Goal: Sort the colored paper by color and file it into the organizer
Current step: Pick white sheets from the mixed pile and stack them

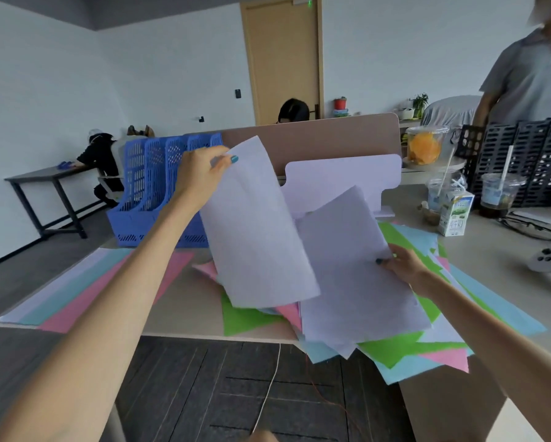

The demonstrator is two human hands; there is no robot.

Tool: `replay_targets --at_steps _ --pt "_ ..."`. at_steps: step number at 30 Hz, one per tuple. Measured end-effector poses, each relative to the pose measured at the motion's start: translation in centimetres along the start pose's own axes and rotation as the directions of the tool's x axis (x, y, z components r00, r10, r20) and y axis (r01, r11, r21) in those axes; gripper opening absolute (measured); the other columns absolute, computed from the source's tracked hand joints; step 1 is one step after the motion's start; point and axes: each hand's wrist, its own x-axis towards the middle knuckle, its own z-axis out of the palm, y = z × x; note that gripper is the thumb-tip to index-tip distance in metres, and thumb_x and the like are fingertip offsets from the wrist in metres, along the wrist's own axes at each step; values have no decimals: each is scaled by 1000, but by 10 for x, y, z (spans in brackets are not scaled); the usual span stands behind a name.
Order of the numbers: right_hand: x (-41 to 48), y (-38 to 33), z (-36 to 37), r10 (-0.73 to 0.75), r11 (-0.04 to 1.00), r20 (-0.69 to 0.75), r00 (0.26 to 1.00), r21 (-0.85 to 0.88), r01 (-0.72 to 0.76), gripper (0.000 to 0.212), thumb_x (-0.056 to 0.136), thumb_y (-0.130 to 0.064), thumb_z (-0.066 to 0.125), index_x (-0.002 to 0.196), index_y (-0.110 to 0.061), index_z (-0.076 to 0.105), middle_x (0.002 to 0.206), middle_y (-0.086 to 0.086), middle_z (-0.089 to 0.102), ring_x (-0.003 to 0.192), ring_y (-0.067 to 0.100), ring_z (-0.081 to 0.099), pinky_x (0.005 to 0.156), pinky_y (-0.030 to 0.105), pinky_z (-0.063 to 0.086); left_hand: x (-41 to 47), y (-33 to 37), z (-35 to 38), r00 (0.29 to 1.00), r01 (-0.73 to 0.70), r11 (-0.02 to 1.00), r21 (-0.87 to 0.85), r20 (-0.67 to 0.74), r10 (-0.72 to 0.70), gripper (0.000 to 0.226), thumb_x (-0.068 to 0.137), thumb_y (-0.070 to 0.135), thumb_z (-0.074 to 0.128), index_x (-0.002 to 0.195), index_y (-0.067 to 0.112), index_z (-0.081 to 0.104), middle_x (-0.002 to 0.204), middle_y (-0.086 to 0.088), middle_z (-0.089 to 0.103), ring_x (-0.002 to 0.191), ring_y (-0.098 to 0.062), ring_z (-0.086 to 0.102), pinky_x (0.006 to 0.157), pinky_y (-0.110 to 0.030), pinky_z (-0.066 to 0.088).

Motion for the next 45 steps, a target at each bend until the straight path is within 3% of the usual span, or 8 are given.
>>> replay_targets --at_steps 9,15,19,24,27,31,34,45 --pt "3 6 7 41 999 64 997 15 -42 23 86 4 59 108 -2 65 74 6 63 44 4 60 46 18 51 -1 5 70 934 75 996 -50 353 -52 24 97 20 42 76 11 36 67 3 35 61 -12 30 60 -30 26" --pt "3 11 2 36 996 135 990 79 -47 44 84 9 61 120 -11 47 80 8 61 51 12 63 43 20 51 -17 -1 129 874 160 973 -169 483 -60 19 99 1 40 90 -7 55 81 -3 47 71 -12 39 61 -18 34" --pt "13 13 0 -38 999 177 984 -20 42 42 84 10 59 116 -17 53 91 10 59 71 14 53 53 13 45 -17 -23 172 794 206 978 -15 587 -158 27 101 7 38 75 16 42 71 -6 42 67 -23 40 62 -29 28" --pt "23 9 4 34 995 173 984 -100 -17 19 93 -18 58 89 -10 74 74 3 61 65 16 48 47 18 34 -44 -28 226 781 94 963 254 581 -229 29 100 13 34 123 10 52 126 -17 55 114 -34 51 85 -35 39" --pt "26 7 6 103 989 170 980 -122 -83 27 90 -33 62 74 -15 74 70 8 56 65 21 44 51 24 33 -61 -27 256 787 36 957 289 581 -205 19 95 5 35 104 6 52 114 -22 57 106 -37 52 78 -36 37" --pt "27 7 6 117 990 150 982 -98 -103 16 85 -27 69 81 -13 62 70 1 52 64 14 45 45 18 32 -64 -22 279 817 68 964 259 539 -203 18 95 4 35 102 4 51 105 -23 60 99 -38 54 74 -37 34" --pt "28 11 6 162 987 102 981 -36 -159 50 79 -26 76 116 -11 45 101 5 50 88 18 49 55 24 35 -64 -13 288 830 92 969 229 520 -202 18 96 5 33 104 2 50 109 -21 59 104 -36 51 74 -34 28" --pt "20 21 4 60 996 99 993 55 -65 12 79 5 60 84 -4 64 76 13 58 60 21 51 56 26 43 -70 -7 280 920 167 986 -16 361 -150 47 89 13 57 135 21 47 136 -3 49 125 -26 39 101 -36 29"
